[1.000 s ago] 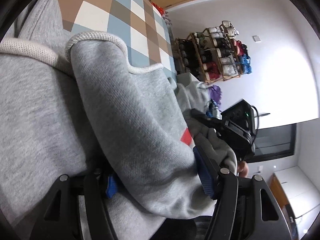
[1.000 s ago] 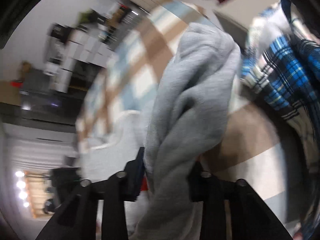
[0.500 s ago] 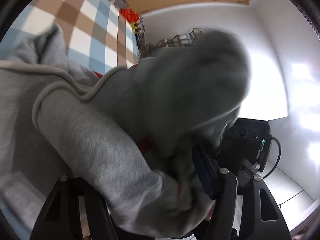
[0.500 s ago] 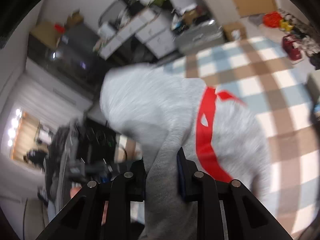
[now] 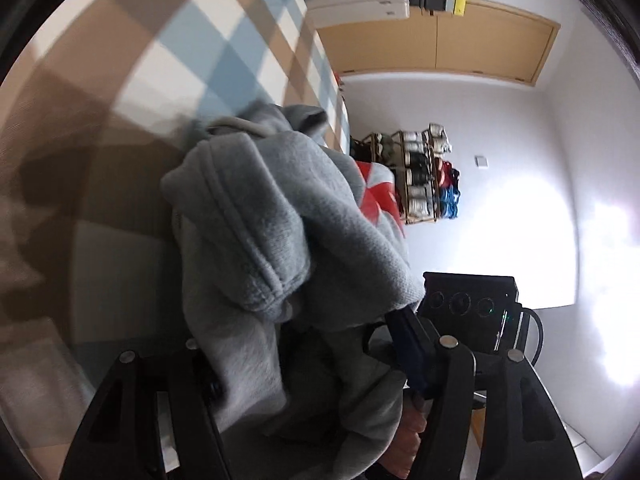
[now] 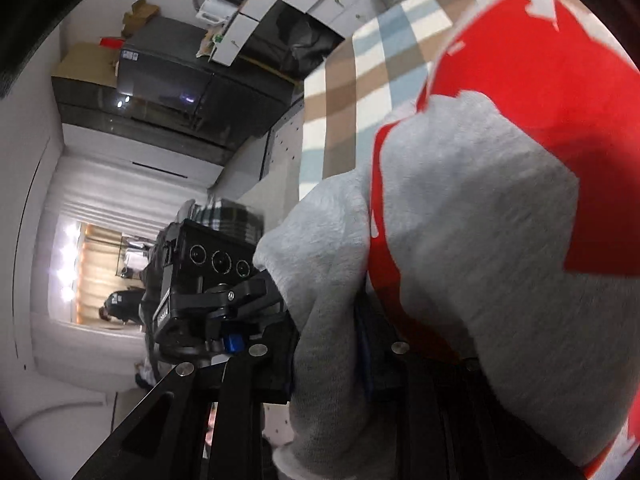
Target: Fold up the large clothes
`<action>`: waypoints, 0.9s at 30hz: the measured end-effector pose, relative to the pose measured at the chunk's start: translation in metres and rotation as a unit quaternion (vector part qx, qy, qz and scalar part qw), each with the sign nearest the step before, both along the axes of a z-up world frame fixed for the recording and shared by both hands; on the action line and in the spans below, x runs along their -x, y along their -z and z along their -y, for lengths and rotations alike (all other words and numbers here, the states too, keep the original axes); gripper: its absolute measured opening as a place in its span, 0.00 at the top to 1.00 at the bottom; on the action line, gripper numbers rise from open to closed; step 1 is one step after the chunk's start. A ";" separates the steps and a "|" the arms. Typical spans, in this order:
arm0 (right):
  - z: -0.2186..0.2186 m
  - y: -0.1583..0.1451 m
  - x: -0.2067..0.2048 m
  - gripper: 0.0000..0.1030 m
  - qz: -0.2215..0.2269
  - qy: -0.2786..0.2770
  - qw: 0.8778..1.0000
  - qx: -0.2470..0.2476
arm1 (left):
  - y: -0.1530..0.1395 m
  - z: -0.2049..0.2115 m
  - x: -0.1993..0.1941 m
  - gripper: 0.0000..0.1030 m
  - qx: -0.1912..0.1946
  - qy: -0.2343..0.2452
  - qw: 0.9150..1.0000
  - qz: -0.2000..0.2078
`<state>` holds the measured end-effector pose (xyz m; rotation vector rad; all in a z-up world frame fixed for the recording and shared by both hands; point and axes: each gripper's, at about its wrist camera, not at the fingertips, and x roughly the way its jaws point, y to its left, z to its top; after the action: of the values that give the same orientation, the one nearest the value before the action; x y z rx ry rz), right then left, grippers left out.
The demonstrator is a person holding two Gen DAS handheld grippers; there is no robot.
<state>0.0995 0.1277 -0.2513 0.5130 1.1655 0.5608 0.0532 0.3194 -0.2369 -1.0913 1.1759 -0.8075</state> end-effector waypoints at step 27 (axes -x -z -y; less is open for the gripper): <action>0.079 -0.051 0.073 0.14 0.094 -0.101 0.986 -0.088 | -0.030 0.077 -0.043 0.34 -0.081 0.014 0.996 0.014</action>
<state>0.0261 0.0488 -0.2001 0.4830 0.9981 0.8755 0.0958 0.2427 -0.2073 -0.9290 1.2127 -0.7324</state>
